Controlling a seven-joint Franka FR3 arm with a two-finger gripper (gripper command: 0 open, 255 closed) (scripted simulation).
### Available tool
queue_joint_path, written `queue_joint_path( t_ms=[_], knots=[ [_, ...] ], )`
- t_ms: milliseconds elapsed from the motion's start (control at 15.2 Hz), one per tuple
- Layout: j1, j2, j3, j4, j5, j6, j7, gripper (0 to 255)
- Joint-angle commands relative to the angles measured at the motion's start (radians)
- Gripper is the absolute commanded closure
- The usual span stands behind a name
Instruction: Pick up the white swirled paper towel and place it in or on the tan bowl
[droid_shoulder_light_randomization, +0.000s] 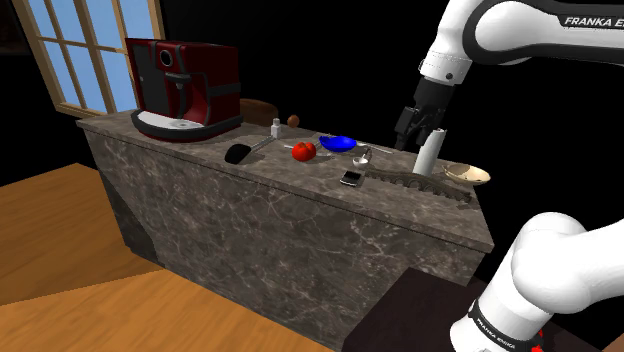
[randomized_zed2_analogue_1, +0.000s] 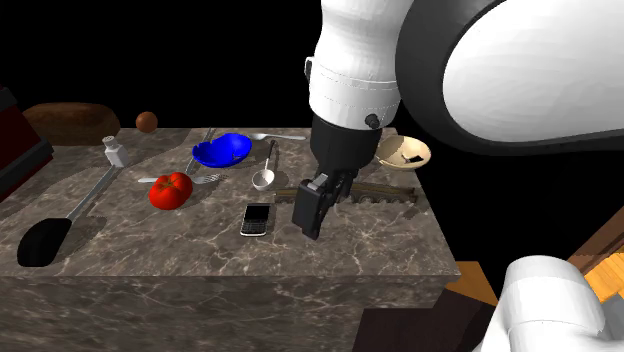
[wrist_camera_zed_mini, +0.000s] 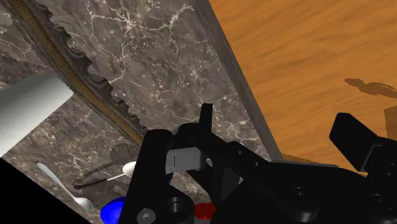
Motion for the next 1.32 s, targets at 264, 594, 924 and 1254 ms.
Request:
queue_joint_path(
  t_ms=[264, 594, 924, 1254],
  knots=[
    [-0.026, 0.04, -0.088, 0.02, -0.06, 0.012, -0.11, 0],
    [-0.05, 0.118, -0.196, 0.072, -0.124, 0.035, -0.246, 0],
    [-0.063, 0.223, -0.303, 0.154, -0.169, 0.06, -0.381, 0],
    [-0.065, 0.353, -0.409, 0.265, -0.183, 0.085, -0.521, 0]
  ],
)
